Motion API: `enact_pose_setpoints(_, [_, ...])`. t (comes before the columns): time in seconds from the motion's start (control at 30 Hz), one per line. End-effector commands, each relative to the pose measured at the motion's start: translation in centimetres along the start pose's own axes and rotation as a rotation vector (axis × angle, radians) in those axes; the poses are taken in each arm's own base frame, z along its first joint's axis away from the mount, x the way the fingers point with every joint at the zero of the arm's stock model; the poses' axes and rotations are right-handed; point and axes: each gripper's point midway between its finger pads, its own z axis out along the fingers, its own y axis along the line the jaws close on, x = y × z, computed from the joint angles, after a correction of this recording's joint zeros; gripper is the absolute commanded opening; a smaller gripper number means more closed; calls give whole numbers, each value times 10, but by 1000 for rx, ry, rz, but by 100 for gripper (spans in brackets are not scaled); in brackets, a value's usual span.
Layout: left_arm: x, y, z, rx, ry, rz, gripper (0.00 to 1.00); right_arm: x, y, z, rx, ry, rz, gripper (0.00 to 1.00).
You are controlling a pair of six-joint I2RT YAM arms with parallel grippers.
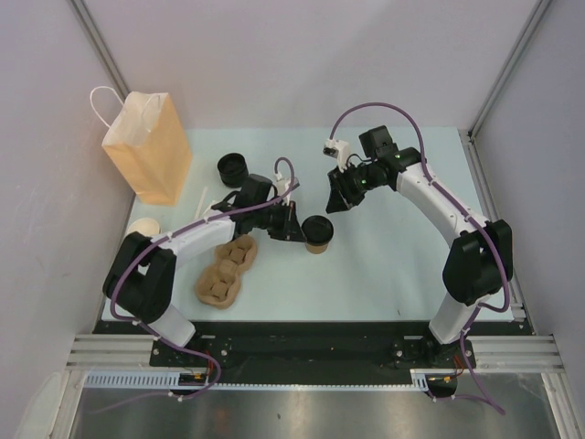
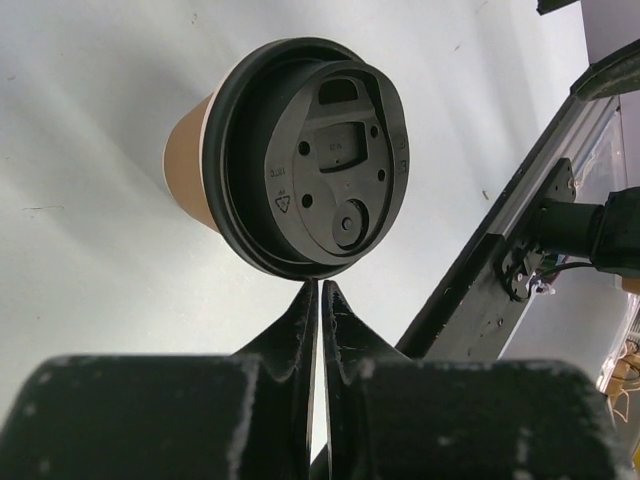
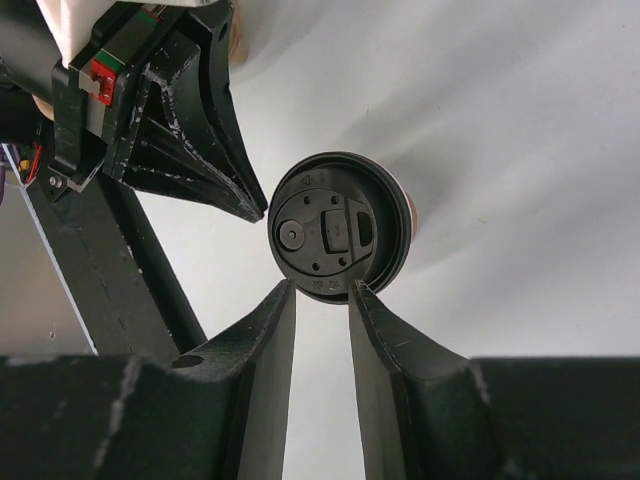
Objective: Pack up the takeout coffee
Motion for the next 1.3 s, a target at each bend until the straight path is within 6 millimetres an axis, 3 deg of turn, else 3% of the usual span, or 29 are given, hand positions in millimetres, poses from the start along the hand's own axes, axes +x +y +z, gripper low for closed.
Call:
enact_pose_setpoints(0.0, [-14, -15, -6, 33, -27, 66, 8, -13, 3, -5, -14, -38, -27, 33])
enact_pose_setpoints(0.1, [-21, -28, -22, 93, -60, 77, 10, -12, 7, -6, -30, -38, -24, 32])
enact_pose_setpoints(0.23, [-37, -74, -70, 235, -192, 180, 16, -15, 21, -15, -152, -78, 44, 32])
enact_pose_setpoints(0.33, [-34, -90, -77, 309, -169, 160, 26, -18, 32, -23, -279, -110, 144, 33])
enact_pose_setpoints(0.43, [-31, -88, -70, 336, -142, 94, 35, -18, 40, -23, -381, -122, 256, 36])
enact_pose_setpoints(0.57, [-36, -85, -58, 363, -157, 58, 38, -3, 46, -11, -457, -99, 406, 34])
enact_pose_setpoints(0.73, [-48, -82, -45, 389, -159, 30, 30, 6, 55, 8, -494, -53, 485, 29])
enact_pose_setpoints(0.8, [-50, -79, -40, 386, -162, 25, 26, 10, 56, 16, -491, -37, 496, 22])
enact_pose_setpoints(0.97, [-51, -65, -20, 385, -144, -27, 18, 16, 42, 28, -448, -21, 550, 11])
enact_pose_setpoints(1.27, [-56, -41, 2, 352, -132, -82, 14, 32, 23, 48, -400, 17, 609, 5])
